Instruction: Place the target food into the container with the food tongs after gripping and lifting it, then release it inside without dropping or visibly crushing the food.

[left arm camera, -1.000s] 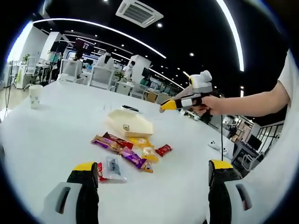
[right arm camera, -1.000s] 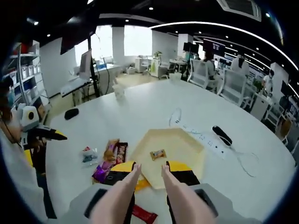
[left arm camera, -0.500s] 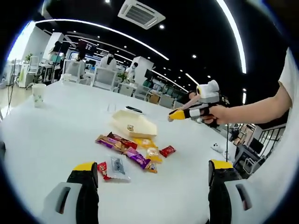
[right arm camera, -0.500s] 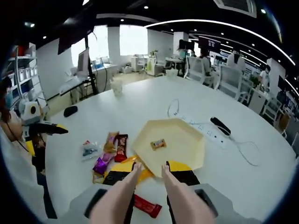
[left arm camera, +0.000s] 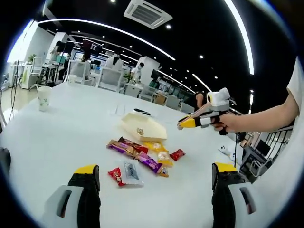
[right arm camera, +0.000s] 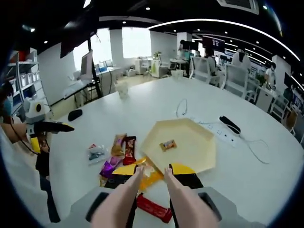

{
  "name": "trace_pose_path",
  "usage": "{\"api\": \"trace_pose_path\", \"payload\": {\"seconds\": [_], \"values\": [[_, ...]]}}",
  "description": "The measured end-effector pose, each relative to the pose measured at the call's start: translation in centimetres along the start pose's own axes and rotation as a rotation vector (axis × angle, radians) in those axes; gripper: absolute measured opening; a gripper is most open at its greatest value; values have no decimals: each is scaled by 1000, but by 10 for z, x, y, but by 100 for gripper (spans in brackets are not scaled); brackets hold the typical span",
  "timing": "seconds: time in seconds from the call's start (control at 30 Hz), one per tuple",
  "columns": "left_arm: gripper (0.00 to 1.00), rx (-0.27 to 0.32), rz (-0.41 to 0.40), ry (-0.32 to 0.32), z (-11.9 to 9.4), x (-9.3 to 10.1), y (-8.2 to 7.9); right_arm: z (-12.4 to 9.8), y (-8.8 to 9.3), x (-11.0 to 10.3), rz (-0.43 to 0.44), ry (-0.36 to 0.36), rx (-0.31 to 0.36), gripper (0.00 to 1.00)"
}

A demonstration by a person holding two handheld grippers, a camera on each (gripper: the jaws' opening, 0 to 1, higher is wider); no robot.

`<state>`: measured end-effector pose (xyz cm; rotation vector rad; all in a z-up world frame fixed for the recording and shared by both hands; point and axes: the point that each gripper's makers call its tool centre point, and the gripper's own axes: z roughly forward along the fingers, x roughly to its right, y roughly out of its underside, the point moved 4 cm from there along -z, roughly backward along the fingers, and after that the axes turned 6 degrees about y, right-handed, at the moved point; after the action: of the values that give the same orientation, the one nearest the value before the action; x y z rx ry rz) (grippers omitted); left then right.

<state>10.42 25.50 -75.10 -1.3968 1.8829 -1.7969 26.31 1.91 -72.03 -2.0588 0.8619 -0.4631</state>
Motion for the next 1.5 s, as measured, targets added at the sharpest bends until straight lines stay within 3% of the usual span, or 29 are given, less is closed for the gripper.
{"api": "trace_pose_path", "payload": {"seconds": [0.5, 1.0, 1.5], "values": [[99, 7, -26, -17, -9, 3, 9, 5, 15, -4, -13, -16, -36, 25], [99, 3, -22, -3, -3, 9, 12, 0, 33, -8, -38, -47, -71, 25], [99, -4, -15, 4, -2, 12, 15, -1, 48, -12, -160, -129, -138, 26]]}}
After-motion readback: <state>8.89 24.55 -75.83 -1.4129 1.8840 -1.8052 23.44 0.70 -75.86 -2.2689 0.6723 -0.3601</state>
